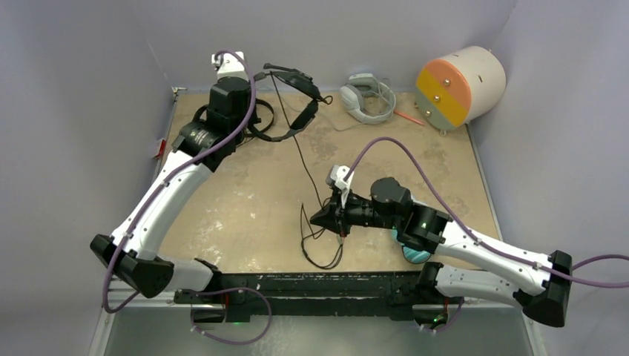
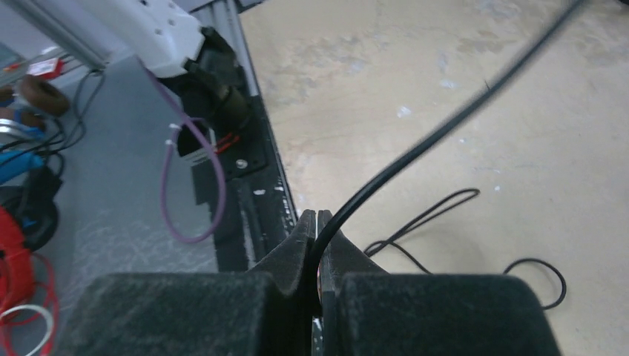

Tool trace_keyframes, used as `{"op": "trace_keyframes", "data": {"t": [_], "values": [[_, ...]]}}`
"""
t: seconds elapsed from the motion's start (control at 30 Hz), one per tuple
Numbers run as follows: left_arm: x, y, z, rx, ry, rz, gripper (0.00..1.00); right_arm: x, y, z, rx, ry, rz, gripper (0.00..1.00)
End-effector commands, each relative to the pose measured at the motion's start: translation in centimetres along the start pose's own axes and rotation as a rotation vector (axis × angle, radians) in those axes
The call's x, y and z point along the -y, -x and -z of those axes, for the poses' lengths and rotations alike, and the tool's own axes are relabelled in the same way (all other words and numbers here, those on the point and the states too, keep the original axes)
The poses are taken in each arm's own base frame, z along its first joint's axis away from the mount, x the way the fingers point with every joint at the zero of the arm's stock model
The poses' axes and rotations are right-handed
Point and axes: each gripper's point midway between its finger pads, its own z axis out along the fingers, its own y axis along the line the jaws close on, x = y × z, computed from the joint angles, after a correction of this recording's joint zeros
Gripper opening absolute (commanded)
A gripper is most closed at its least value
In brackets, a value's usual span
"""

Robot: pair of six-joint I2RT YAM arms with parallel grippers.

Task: Wrap the headphones
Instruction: Wrap the headphones cable around the headphones.

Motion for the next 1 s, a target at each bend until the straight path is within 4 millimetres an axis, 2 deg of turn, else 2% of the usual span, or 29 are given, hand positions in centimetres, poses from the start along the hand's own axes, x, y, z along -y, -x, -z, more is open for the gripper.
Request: {"op": "trace_keyframes", "data": {"t": [0.0, 0.1, 0.17, 0.2, 0.33, 0.43, 0.6, 0.7, 0.77, 0.97], "values": [[0.9, -0.8, -2.3, 0.005, 0.005, 0.039, 0.00, -2.4, 2.5, 1.2, -0.109, 0.096, 0.057, 0.00], [0.5, -2.6, -3.1, -0.026, 0.037, 0.009, 0.00, -1.3, 3.6, 1.2, -0.183, 0.019, 0.088, 0.00], [0.2, -4.1, -3.6, -0.056, 0.049, -0.022, 0.00, -1.2, 4.3, 1.2, -0.214, 0.012, 0.092, 0.00], [0.2, -4.9, -3.8, -0.076, 0.048, -0.041, 0.00, -0.8, 5.2, 1.2, -0.207, -0.019, 0.105, 0.00], [0.6, -8.8, -3.7, -0.164, -0.020, -0.131, 0.00, 1.7, 7.4, 0.3, -0.203, -0.140, 0.138, 0.00], [0.7, -11.2, -2.9, -0.180, -0.063, -0.215, 0.00, 3.7, 8.4, -0.2, -0.213, -0.202, 0.122, 0.00], [-0.5, -14.9, -1.8, -0.174, -0.015, -0.437, 0.00, 8.6, 9.9, 0.7, -0.217, -0.334, 0.099, 0.00], [-0.9, -16.4, -1.0, -0.170, 0.016, -0.574, 0.00, 10.6, 9.8, 1.3, -0.247, -0.411, 0.131, 0.00], [-0.8, -17.1, -0.6, -0.181, -0.002, -0.602, 0.00, 11.5, 9.4, 1.4, -0.281, -0.447, 0.153, 0.05], [0.1, -17.4, 0.6, -0.183, -0.143, -0.662, 0.00, 15.6, 8.7, 2.3, -0.305, -0.608, 0.175, 0.06]]}}
